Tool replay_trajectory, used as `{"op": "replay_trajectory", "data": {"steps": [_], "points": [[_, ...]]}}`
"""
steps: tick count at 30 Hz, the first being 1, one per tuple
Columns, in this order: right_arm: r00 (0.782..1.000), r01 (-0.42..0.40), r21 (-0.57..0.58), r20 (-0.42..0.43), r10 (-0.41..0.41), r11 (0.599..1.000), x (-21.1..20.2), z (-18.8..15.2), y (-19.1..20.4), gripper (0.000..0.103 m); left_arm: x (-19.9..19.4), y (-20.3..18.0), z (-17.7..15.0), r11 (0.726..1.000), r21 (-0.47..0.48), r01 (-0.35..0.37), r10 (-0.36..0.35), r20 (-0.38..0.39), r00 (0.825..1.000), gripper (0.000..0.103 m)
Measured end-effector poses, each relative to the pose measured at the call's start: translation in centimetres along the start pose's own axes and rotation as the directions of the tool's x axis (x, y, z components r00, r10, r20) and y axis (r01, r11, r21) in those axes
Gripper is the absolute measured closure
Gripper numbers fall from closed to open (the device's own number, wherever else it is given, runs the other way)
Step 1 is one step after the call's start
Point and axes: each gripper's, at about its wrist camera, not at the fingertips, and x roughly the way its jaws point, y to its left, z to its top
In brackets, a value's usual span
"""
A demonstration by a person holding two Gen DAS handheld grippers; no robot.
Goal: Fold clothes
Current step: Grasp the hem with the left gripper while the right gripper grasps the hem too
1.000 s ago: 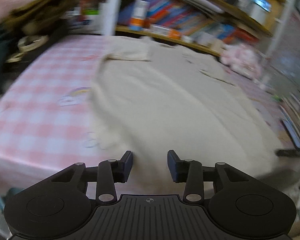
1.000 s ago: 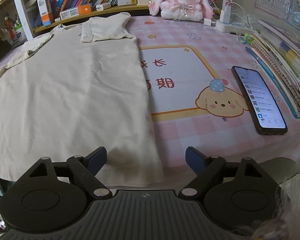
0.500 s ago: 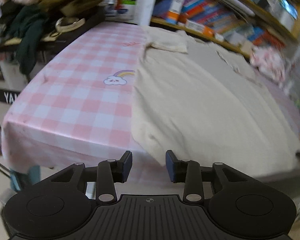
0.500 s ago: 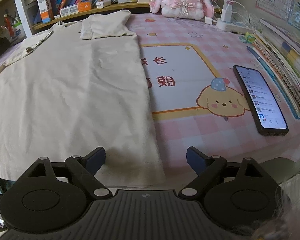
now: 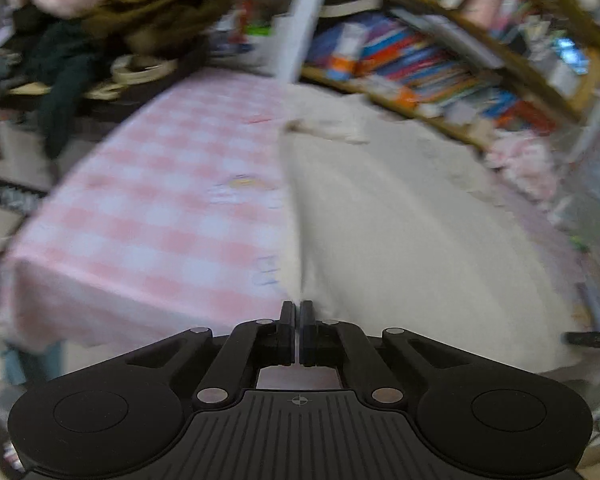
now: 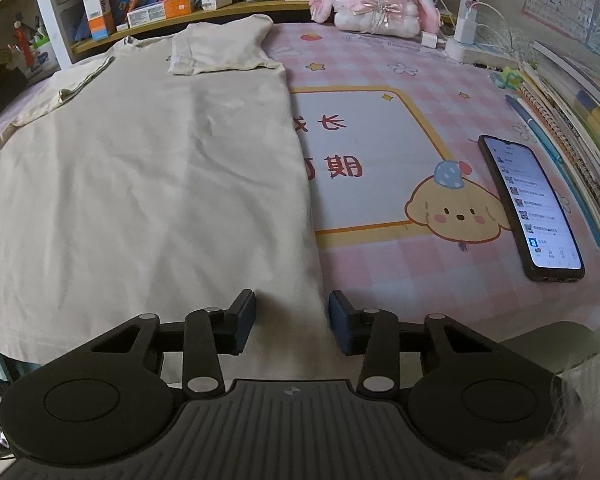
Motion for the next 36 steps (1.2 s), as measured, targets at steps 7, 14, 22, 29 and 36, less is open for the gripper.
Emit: {"op": "replay_trajectory", "data": {"steps": [7, 14, 22, 29, 36], "points": [[1.0, -0.002, -0.005, -0.002, 0.002, 1.0, 0.1, 0.2, 0.0, 0.065, 1.5, 2.8, -0.8, 0.998, -0.019, -0.053, 0.052, -0.077, 0.996, 0.083], [1.0, -0.003, 0.013, -0.006, 0.003, 1.0, -0.2, 0.1, -0.2, 0.063, 4.8, 2.0, -0.4, 0.994, -0.101, 0.041, -0.05, -0.09, 0.995, 0.063], [0.999, -0.036, 0.049, -0.021, 0.037, 0.998, -0.5, 0.4, -0.5, 0.094, 4.2, -0.1, 0.5, 0.991, -0.082, 0.107, -0.112, -0.065, 0.992, 0.097], [0.99, -0.138, -0.01, 0.02, 0.138, 0.99, -2.0, 1.1, 1.8, 0.095, 5.2, -1.8, 1.5, 0.998, 0.023, 0.061, -0.059, -0.106, 0.993, 0.092], [0.999, -0.05, 0.022, -0.022, 0.05, 0.999, -1.3, 0.3, 0.0, 0.071, 5.3, -0.9, 0.9, 0.996, -0.009, 0.09, -0.09, -0.138, 0.986, 0.076]]}}
